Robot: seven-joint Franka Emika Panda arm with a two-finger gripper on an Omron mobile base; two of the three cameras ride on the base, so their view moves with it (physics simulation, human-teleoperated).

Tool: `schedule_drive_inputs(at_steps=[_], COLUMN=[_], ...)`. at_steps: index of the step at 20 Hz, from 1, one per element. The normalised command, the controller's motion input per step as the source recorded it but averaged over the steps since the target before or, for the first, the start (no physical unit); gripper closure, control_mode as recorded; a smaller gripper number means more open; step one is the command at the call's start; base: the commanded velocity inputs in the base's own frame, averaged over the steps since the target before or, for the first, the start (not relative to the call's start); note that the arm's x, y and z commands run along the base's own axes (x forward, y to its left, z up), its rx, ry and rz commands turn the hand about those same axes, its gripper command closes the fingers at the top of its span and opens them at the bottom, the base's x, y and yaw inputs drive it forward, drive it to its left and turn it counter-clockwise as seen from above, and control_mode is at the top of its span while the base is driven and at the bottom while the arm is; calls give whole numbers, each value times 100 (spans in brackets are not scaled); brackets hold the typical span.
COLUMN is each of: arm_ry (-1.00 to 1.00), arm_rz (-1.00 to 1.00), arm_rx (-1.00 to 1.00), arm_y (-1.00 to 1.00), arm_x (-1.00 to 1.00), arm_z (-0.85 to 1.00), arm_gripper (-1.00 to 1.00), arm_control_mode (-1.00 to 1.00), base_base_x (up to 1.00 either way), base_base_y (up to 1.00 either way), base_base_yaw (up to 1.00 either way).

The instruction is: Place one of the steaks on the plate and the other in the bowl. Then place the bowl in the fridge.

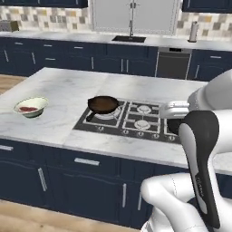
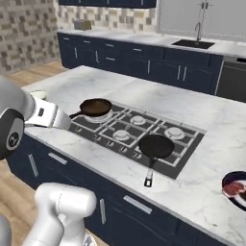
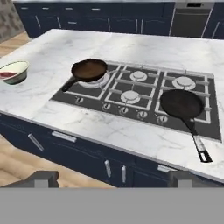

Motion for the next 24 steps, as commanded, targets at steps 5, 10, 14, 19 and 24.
schedule_drive_inputs(at_steps=[5,10,14,19,24], arm_ry=[0,0,0,0,0], arm_rz=[0,0,0,0,0], arm_rx=[0,0,0,0,0], arm_y=[0,0,0,0,0], arm_x=[0,0,0,0,0], arm_z=[0,0,0,0,0], arm_gripper=[-100,-100,-100,-100,-100], arm_control_mode=[100,100,100,100,100], base_base_x=[69,27,17,26,13], base_base_y=[100,100,100,88,85], base_base_yaw=[-19,-12,-4,-19,-34])
